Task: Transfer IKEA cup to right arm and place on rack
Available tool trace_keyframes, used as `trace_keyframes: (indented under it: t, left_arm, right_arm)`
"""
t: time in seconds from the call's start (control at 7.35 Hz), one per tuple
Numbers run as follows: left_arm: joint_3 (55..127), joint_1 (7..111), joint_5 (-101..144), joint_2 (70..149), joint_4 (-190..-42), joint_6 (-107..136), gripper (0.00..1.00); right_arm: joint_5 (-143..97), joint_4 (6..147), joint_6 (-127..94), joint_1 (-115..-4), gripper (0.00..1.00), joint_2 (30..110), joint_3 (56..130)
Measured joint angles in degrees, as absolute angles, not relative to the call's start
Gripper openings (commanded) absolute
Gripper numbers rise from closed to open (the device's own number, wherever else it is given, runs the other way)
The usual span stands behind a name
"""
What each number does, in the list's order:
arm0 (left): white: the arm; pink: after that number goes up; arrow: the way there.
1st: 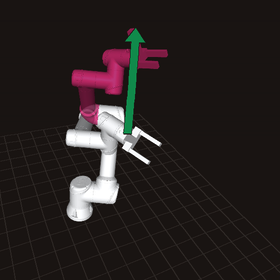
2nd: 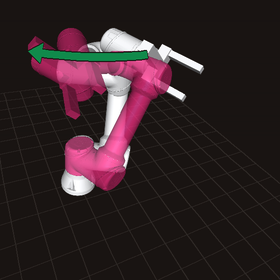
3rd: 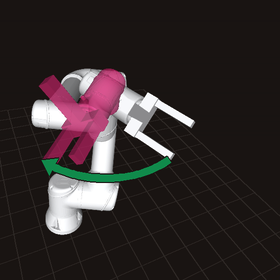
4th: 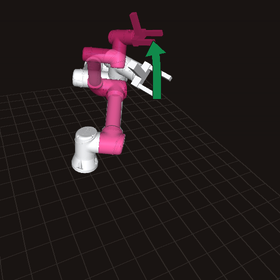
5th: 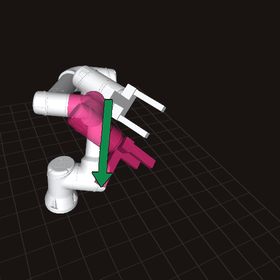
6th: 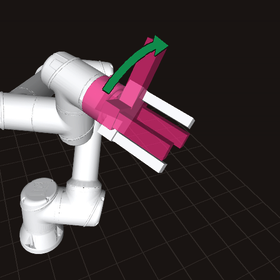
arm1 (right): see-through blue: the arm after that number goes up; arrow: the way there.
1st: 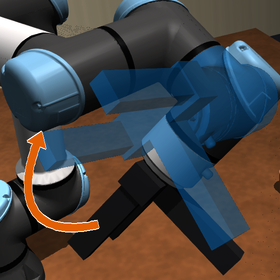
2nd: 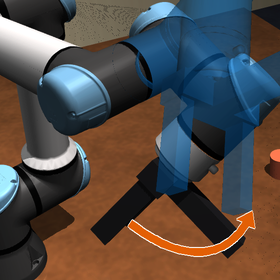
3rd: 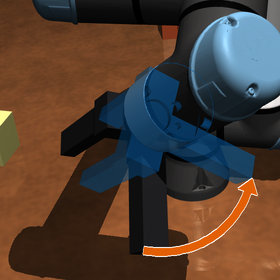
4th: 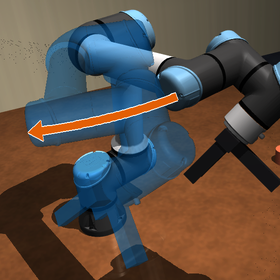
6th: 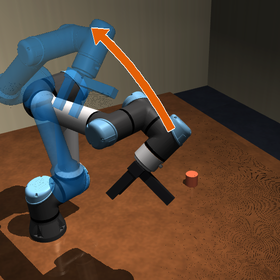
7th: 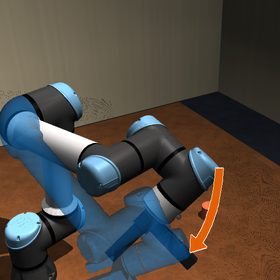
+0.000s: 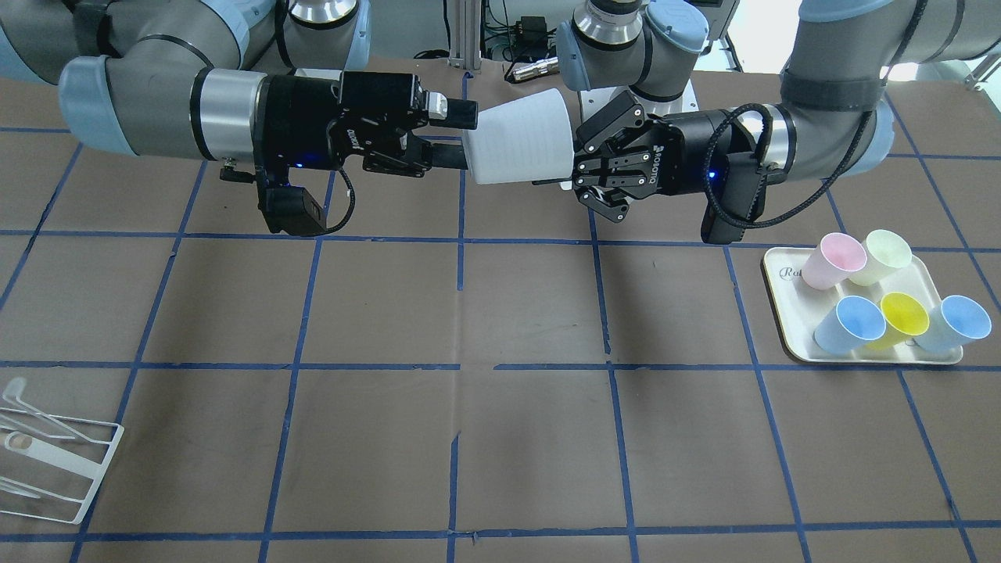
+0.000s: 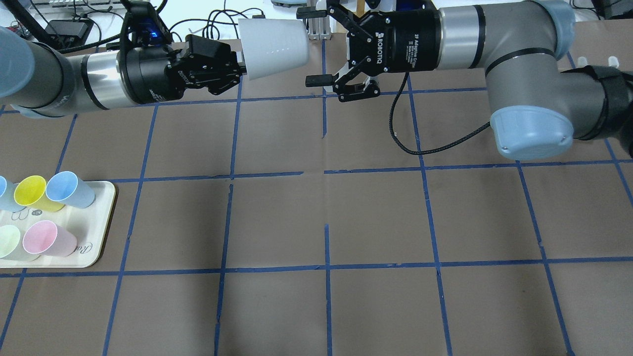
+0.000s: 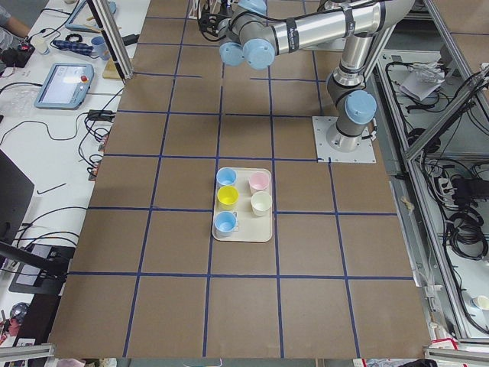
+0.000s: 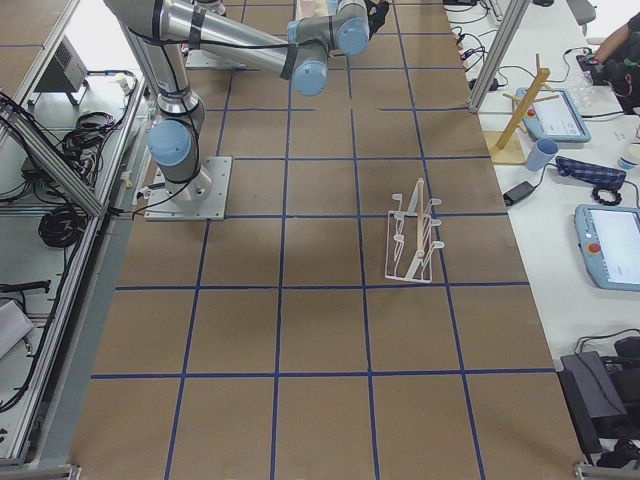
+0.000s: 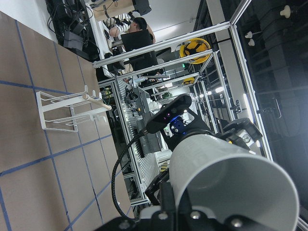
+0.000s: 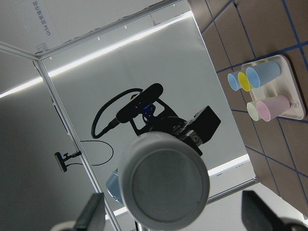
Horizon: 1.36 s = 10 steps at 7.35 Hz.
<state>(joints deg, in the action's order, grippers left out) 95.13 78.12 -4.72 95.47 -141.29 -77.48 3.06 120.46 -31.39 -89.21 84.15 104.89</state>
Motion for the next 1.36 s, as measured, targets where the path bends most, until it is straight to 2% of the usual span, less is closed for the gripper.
trace_keyframes:
  t: [0.14,0.27,0.41,0.54,0.68,0.82,0.95,1.36]
  left_arm:
    - [95.1,78.4,-4.4,95.5,-141.2,-77.4,0.04]
    - [95.1,78.4,-4.3,95.5,-141.2,-77.4,0.07]
    - [95.1,78.4,-4.2,95.5,-141.2,-77.3,0.11]
    - [95.0,78.4,-4.2,95.4,-141.1,-77.3,0.15]
    - [95.0,78.4,-4.2,95.4,-141.1,-77.3,0.41]
    - [94.8,78.4,-4.2,95.3,-141.0,-77.3,0.62]
    - [94.6,78.5,-4.2,95.2,-140.8,-77.2,0.73]
    - [94.1,78.1,-4.2,95.0,-140.7,-77.0,0.73]
  right_arm:
    - [3.0,120.5,-31.6,-89.6,0.93,83.4,104.0]
    - [2.9,120.5,-31.7,-89.7,0.79,82.8,103.5]
    - [2.8,120.5,-31.8,-89.8,0.74,82.5,103.2]
    - [2.7,120.5,-31.9,-89.8,0.66,82.4,103.1]
    - [2.6,120.5,-32.1,-89.8,0.57,82.4,103.0]
    - [2.5,120.5,-32.4,-89.7,0.5,82.4,102.9]
    - [2.5,120.5,-32.6,-89.7,0.48,82.4,102.5]
    - [2.8,120.2,-33.2,-89.7,0.47,82.3,101.6]
